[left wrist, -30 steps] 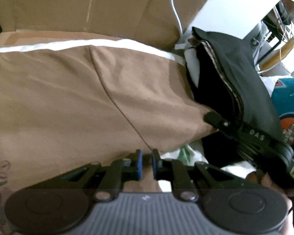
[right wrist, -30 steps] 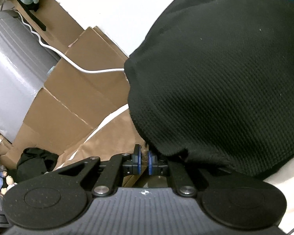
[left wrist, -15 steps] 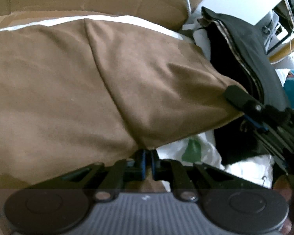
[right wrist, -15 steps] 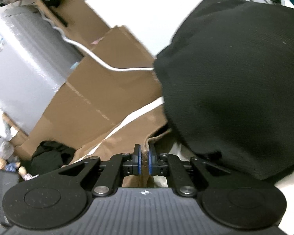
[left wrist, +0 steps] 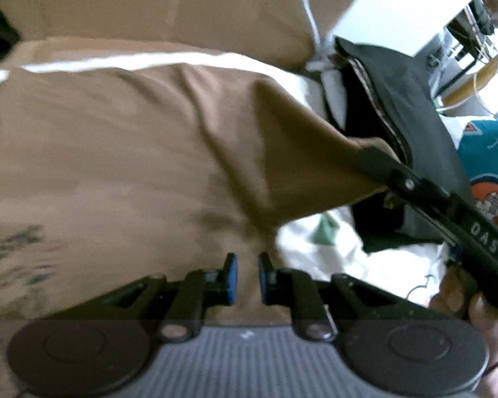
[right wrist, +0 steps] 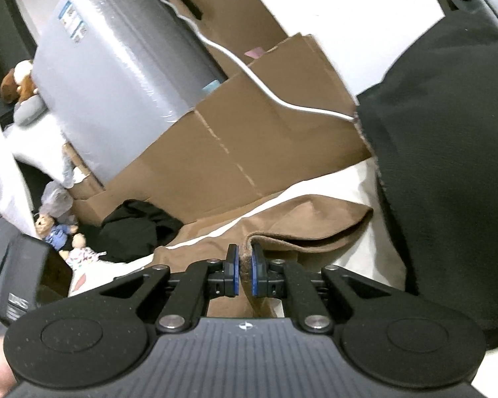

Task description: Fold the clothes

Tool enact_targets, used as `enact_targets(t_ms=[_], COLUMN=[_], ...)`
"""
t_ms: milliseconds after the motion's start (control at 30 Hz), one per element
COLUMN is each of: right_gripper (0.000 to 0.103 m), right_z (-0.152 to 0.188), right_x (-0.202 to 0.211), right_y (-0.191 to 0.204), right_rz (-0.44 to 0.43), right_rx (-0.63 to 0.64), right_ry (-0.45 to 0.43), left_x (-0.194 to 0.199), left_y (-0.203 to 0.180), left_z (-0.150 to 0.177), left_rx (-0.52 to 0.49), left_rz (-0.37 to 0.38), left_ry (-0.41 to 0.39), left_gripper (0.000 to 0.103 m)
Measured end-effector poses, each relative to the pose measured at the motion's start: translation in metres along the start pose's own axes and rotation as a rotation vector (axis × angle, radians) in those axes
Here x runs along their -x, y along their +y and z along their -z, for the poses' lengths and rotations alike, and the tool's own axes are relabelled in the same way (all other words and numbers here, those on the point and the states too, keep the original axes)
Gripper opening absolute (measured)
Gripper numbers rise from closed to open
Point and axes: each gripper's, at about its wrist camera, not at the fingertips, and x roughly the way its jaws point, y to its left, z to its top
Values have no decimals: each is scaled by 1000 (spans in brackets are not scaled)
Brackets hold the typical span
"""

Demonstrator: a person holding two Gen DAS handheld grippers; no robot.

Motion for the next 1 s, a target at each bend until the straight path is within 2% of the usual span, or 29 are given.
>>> enact_targets(t_ms=[100,233,400,433,500,533,567,667,733,833,1000], right_gripper=[7,8,9,11,23,34,43,55,59,60,60], right_z=[3,16,44,47,56,57,57,49,42,31,9], right_x=[0,-6,-22,-25,-34,-36,-36,-32,-28,-18,3], right_y=[11,32,57,59,66,67,68,65,60,44,18], right_rz=[-33,-40,-64,-61,-49,-51,-55,-72,-70,-40,35], right_rx=[44,153,310,327,373,383,385,367,343,298,254], right_ry=[21,59,201,227,317,350,369,399,402,398,390], left_x=[25,59,67,65,55,50,47,26,10,-15,-55], left_y=[16,28,24,20,7,1,-3,-22,-33,-48,-66], left_z=[-4,-12,-25,-28,-34,-37,-37,-43,-49,-54,-56], left_rx=[21,44,58,51,25,12,4,-35,-52,-73,-68], left_rz=[-60,-138,-159,-156,-147,-142,-139,-110,-85,-57,-61], left_ry=[-26,-80,-110,-112,-112,-112,-112,-111,-111,-106,-75], left_gripper=[13,21,23,24,27,27,27,28,29,33,35])
